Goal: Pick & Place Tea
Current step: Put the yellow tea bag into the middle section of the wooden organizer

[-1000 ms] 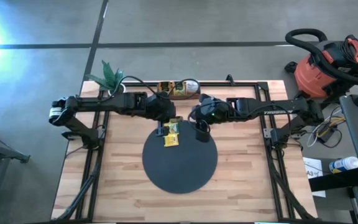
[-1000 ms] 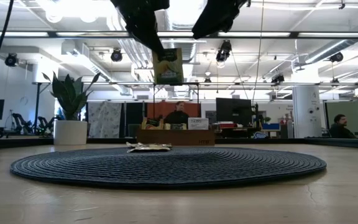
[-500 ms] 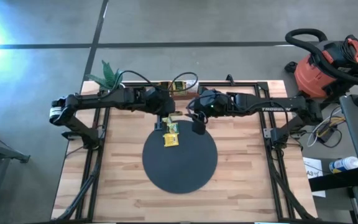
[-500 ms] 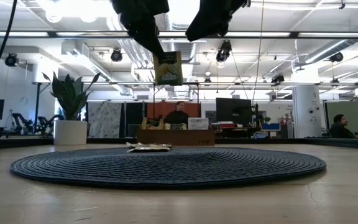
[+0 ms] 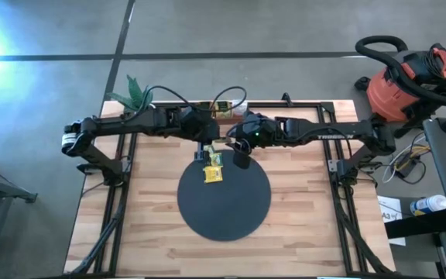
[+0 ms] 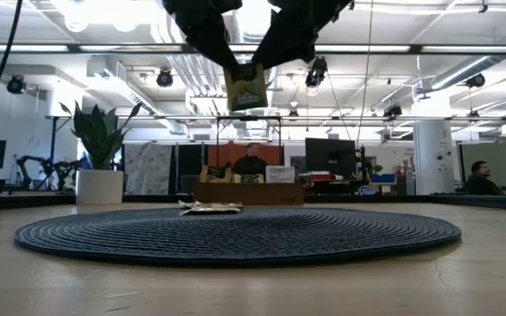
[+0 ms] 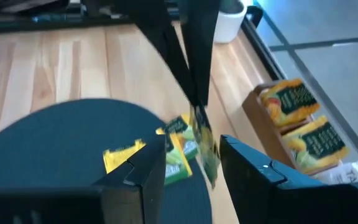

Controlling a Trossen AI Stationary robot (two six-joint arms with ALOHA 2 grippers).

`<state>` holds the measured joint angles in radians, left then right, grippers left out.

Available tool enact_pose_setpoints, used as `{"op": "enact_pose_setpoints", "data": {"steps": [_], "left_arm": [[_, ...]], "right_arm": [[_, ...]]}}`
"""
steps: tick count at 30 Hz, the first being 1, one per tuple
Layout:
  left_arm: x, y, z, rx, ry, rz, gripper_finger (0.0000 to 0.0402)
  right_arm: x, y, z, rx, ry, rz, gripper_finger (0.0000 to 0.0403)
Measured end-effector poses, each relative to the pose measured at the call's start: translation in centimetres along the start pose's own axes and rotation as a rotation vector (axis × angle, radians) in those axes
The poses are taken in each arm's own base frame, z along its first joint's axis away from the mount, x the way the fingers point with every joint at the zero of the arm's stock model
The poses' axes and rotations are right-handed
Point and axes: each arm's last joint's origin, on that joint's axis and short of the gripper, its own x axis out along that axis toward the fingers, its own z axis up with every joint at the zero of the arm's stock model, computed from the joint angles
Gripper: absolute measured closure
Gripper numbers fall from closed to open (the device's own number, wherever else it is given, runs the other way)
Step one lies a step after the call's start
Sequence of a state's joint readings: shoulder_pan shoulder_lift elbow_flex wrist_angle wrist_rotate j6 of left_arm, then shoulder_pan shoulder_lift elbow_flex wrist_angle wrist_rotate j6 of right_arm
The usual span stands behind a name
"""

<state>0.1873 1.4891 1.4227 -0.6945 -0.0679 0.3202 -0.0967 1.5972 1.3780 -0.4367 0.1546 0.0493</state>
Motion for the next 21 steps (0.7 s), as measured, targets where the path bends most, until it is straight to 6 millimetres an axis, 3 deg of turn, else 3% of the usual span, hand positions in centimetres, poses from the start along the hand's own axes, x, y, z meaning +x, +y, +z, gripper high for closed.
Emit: {"op": "enact_pose_setpoints", "data": {"steps": [11,21], "left_arm": [[-0.03,-0.14,-0.01,0.002,0.000,-0.011,0.0401],[0.00,-0.16,-0.04,0.001,0.001,-0.012,0.0401]], "right_arm": [[0.30,0.04,-0.17,-0.002,0.013,-0.001,0.0285],[0.32,0.04,-0.16,-0.002,0.012,-0.002,0.0349]]}}
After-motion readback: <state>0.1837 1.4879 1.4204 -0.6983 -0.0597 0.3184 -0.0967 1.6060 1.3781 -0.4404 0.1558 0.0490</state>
